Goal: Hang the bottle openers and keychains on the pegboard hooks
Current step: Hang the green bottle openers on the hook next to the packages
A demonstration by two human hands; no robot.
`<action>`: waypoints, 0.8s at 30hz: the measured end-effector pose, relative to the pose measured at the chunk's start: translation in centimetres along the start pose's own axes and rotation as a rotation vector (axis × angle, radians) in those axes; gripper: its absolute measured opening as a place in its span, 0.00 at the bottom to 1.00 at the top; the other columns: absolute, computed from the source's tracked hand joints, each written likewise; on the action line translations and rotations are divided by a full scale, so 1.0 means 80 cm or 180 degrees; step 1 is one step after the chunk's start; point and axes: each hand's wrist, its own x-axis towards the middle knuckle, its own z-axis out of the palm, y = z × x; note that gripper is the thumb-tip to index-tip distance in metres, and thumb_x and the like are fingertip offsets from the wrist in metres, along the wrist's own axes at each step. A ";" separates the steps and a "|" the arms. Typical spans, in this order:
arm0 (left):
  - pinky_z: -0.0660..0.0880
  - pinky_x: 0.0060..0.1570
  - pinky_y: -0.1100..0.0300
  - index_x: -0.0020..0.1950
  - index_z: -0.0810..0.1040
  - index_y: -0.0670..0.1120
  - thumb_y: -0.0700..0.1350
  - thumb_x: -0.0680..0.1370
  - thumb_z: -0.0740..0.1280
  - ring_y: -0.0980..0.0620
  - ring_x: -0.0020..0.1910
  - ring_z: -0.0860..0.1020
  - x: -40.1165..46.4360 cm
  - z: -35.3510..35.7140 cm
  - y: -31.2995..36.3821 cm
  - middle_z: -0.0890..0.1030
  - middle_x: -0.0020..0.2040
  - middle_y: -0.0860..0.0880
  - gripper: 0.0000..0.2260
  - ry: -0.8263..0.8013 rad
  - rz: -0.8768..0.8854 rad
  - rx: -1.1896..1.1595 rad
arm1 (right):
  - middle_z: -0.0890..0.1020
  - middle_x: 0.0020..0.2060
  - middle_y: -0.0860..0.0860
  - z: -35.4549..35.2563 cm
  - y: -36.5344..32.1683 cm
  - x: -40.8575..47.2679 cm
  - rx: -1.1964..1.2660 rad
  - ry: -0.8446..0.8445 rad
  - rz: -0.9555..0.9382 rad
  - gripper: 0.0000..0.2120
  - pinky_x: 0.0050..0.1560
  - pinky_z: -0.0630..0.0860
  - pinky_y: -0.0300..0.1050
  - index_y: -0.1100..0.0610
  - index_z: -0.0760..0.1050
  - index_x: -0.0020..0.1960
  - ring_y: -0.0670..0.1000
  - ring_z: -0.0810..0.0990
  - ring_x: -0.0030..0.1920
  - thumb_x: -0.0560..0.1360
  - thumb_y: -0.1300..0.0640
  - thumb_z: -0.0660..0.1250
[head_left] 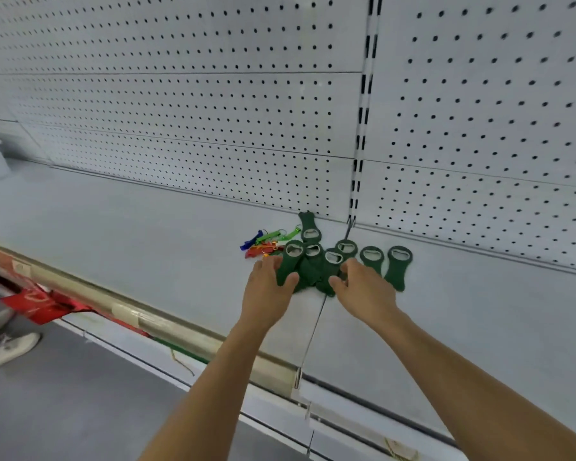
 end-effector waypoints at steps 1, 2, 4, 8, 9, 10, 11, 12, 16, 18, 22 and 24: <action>0.74 0.59 0.51 0.67 0.68 0.45 0.51 0.78 0.65 0.48 0.59 0.74 0.013 0.003 -0.003 0.73 0.64 0.46 0.20 -0.0018 0.0016 0.0167 | 0.80 0.51 0.53 0.003 -0.002 0.012 -0.0134 0.0007 0.0082 0.17 0.43 0.75 0.47 0.58 0.69 0.60 0.55 0.79 0.48 0.79 0.46 0.58; 0.73 0.59 0.52 0.68 0.68 0.44 0.52 0.78 0.65 0.47 0.60 0.73 0.025 0.006 -0.005 0.72 0.65 0.46 0.21 -0.0034 0.0033 0.0324 | 0.79 0.51 0.54 0.006 -0.003 0.023 -0.0248 0.0031 0.0158 0.19 0.40 0.73 0.47 0.59 0.68 0.59 0.55 0.79 0.48 0.79 0.45 0.59; 0.73 0.59 0.51 0.69 0.66 0.44 0.54 0.78 0.65 0.46 0.63 0.72 0.043 0.014 -0.009 0.71 0.66 0.45 0.23 -0.0083 0.0023 0.0609 | 0.78 0.53 0.55 0.012 -0.003 0.040 -0.0418 0.0059 0.0268 0.25 0.40 0.70 0.46 0.61 0.67 0.60 0.56 0.79 0.51 0.77 0.40 0.60; 0.72 0.59 0.53 0.70 0.64 0.46 0.56 0.77 0.66 0.47 0.65 0.71 0.065 0.023 -0.013 0.71 0.67 0.47 0.26 -0.0211 -0.0028 0.0897 | 0.75 0.57 0.57 0.019 -0.004 0.062 -0.0427 0.0010 0.0364 0.33 0.42 0.70 0.46 0.61 0.65 0.64 0.57 0.78 0.55 0.73 0.36 0.64; 0.72 0.58 0.53 0.71 0.64 0.46 0.55 0.76 0.68 0.47 0.65 0.72 0.070 0.024 -0.014 0.71 0.67 0.47 0.27 -0.0250 -0.0080 0.0809 | 0.75 0.56 0.57 0.021 -0.003 0.067 -0.0276 -0.0017 0.0394 0.32 0.42 0.70 0.46 0.61 0.66 0.63 0.57 0.78 0.54 0.72 0.37 0.66; 0.72 0.58 0.53 0.71 0.65 0.46 0.53 0.76 0.69 0.47 0.64 0.73 0.075 0.025 -0.015 0.72 0.67 0.47 0.27 -0.0280 -0.0142 0.0662 | 0.75 0.55 0.56 0.024 -0.002 0.073 -0.0071 -0.0046 0.0431 0.31 0.41 0.70 0.46 0.61 0.67 0.61 0.57 0.78 0.53 0.71 0.39 0.67; 0.73 0.58 0.53 0.70 0.66 0.47 0.52 0.75 0.70 0.47 0.63 0.74 0.079 0.026 -0.016 0.73 0.67 0.47 0.27 -0.0305 -0.0211 0.0502 | 0.76 0.53 0.56 0.027 -0.001 0.078 0.0144 -0.0076 0.0457 0.28 0.39 0.71 0.45 0.60 0.69 0.57 0.57 0.79 0.50 0.70 0.40 0.69; 0.75 0.59 0.52 0.69 0.66 0.47 0.51 0.74 0.71 0.47 0.62 0.75 0.082 0.027 -0.017 0.74 0.66 0.48 0.27 -0.0324 -0.0269 0.0341 | 0.77 0.51 0.57 0.030 0.000 0.083 0.0321 -0.0094 0.0483 0.24 0.36 0.71 0.45 0.59 0.71 0.52 0.56 0.79 0.46 0.69 0.41 0.69; 0.77 0.57 0.50 0.65 0.70 0.47 0.44 0.74 0.71 0.48 0.57 0.76 0.081 0.030 -0.014 0.76 0.61 0.47 0.21 -0.0227 -0.0242 0.0052 | 0.77 0.40 0.55 0.036 -0.004 0.085 0.0652 -0.0089 0.0539 0.13 0.31 0.67 0.42 0.57 0.71 0.37 0.53 0.75 0.35 0.71 0.49 0.69; 0.76 0.56 0.51 0.62 0.71 0.46 0.41 0.76 0.68 0.48 0.55 0.76 0.076 0.031 -0.012 0.76 0.59 0.47 0.16 -0.0181 -0.0175 0.0040 | 0.76 0.35 0.52 0.034 -0.005 0.080 0.0769 -0.0073 0.0503 0.10 0.34 0.68 0.43 0.57 0.72 0.38 0.51 0.74 0.34 0.73 0.52 0.68; 0.79 0.53 0.47 0.59 0.70 0.47 0.39 0.77 0.65 0.47 0.51 0.79 0.058 0.025 -0.011 0.77 0.56 0.46 0.12 -0.0041 -0.0362 -0.0425 | 0.78 0.41 0.49 0.029 0.002 0.059 0.1124 0.0084 0.0470 0.05 0.42 0.75 0.48 0.54 0.70 0.48 0.51 0.78 0.42 0.77 0.54 0.65; 0.80 0.49 0.50 0.57 0.71 0.46 0.38 0.79 0.63 0.50 0.43 0.80 0.038 0.014 -0.002 0.80 0.51 0.45 0.09 0.0013 -0.0481 -0.0880 | 0.81 0.40 0.52 0.023 0.006 0.039 0.1682 0.0171 0.0444 0.03 0.45 0.80 0.52 0.54 0.69 0.48 0.53 0.82 0.40 0.78 0.57 0.64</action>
